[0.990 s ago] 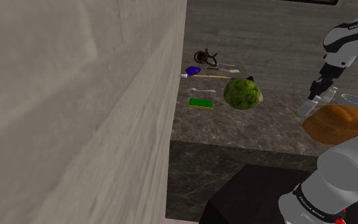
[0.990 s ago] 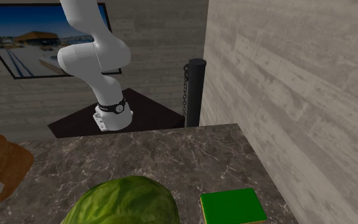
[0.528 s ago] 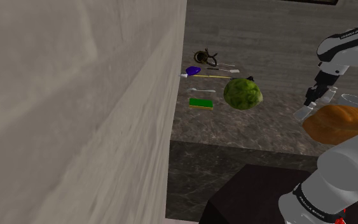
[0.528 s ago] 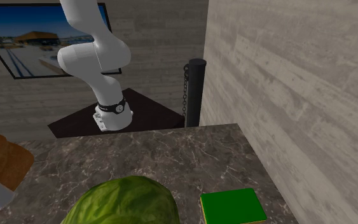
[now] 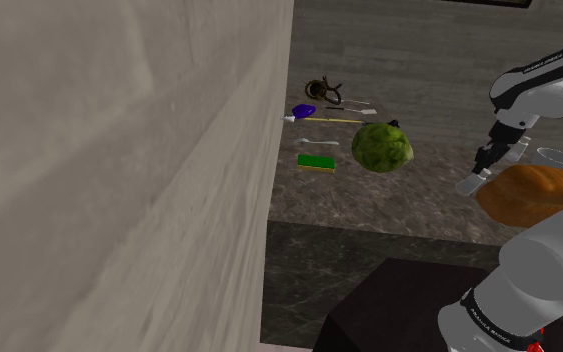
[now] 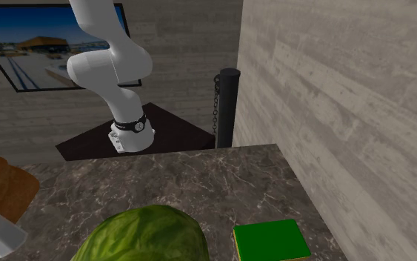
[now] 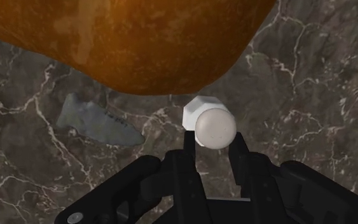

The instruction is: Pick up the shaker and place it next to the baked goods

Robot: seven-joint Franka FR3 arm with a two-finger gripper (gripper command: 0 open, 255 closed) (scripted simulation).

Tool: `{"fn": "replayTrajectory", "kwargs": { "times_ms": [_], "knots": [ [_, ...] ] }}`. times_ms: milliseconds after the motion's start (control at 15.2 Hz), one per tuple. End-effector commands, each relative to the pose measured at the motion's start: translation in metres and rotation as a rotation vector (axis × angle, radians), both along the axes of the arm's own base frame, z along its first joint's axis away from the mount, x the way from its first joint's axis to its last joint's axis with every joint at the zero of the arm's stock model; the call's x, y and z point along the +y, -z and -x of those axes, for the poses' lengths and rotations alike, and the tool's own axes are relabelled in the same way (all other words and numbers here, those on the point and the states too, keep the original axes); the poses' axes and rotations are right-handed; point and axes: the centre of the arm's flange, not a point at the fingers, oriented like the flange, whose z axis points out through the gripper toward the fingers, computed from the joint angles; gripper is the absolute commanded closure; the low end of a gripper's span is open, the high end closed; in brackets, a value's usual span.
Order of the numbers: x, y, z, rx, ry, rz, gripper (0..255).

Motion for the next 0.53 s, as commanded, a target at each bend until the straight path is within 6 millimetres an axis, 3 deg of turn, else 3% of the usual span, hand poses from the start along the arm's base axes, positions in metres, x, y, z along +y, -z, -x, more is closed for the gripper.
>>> {"fn": "replayTrajectory", "kwargs": {
  "times_ms": [0, 264, 330, 462],
  "knots": [
    [0.0001, 0.0017, 0.0001, 0.001, 0.0, -0.001, 255],
    [0.0001, 0.0017, 0.0001, 0.001, 0.0, -0.001, 255],
    [0.0002, 0.0015, -0.0001, 0.001, 0.0, -0.001, 0],
    [0.0004, 0.0016, 0.0006, 0.001, 0.0, -0.001, 0]
  ]
}}
